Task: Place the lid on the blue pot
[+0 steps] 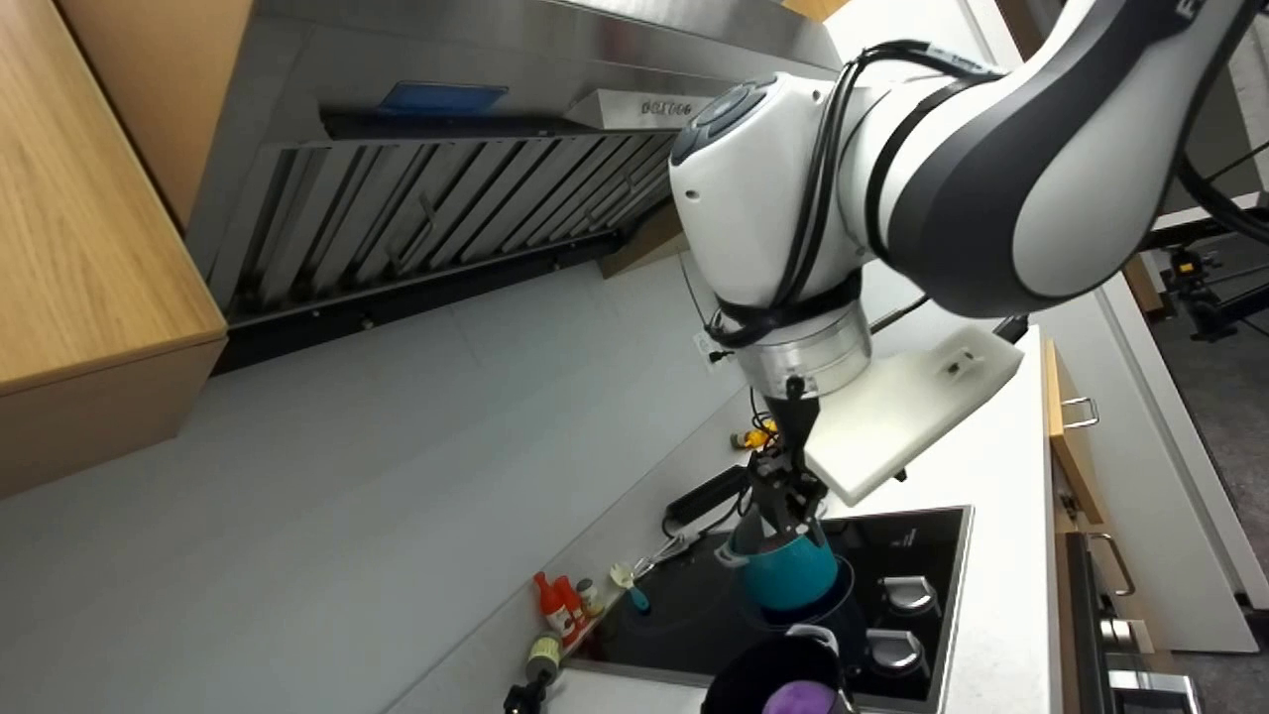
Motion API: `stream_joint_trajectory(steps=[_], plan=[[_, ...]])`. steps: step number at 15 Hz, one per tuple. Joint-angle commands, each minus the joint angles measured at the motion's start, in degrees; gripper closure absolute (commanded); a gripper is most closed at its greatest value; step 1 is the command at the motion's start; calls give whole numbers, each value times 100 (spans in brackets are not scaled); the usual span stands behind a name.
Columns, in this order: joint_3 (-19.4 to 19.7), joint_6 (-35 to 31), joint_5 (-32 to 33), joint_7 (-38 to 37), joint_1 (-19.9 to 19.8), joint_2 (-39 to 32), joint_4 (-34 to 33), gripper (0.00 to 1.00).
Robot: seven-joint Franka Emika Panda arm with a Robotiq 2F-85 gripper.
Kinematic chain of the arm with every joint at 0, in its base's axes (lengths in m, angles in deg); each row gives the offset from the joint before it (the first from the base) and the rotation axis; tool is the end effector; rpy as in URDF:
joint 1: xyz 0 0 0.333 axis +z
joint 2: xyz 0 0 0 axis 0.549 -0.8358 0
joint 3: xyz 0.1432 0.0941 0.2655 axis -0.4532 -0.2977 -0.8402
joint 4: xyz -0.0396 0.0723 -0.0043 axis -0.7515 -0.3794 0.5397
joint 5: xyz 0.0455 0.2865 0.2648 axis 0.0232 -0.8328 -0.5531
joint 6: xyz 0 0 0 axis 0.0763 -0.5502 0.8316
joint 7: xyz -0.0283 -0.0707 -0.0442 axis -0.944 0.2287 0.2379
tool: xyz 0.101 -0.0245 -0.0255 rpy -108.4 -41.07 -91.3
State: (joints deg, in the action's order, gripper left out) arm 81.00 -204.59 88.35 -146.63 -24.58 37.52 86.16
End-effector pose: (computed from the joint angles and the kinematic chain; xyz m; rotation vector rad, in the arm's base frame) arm 0.5064 0.1018 0.3983 2.6777 -0.9011 0.5943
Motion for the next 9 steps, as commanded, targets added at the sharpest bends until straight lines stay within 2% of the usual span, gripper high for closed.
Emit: stream_joint_trajectory(steps=[1, 9], plan=[[-163, 378, -783, 607, -111, 921, 577, 0], [-397, 1255, -1630, 1062, -238, 1693, 750, 0]])
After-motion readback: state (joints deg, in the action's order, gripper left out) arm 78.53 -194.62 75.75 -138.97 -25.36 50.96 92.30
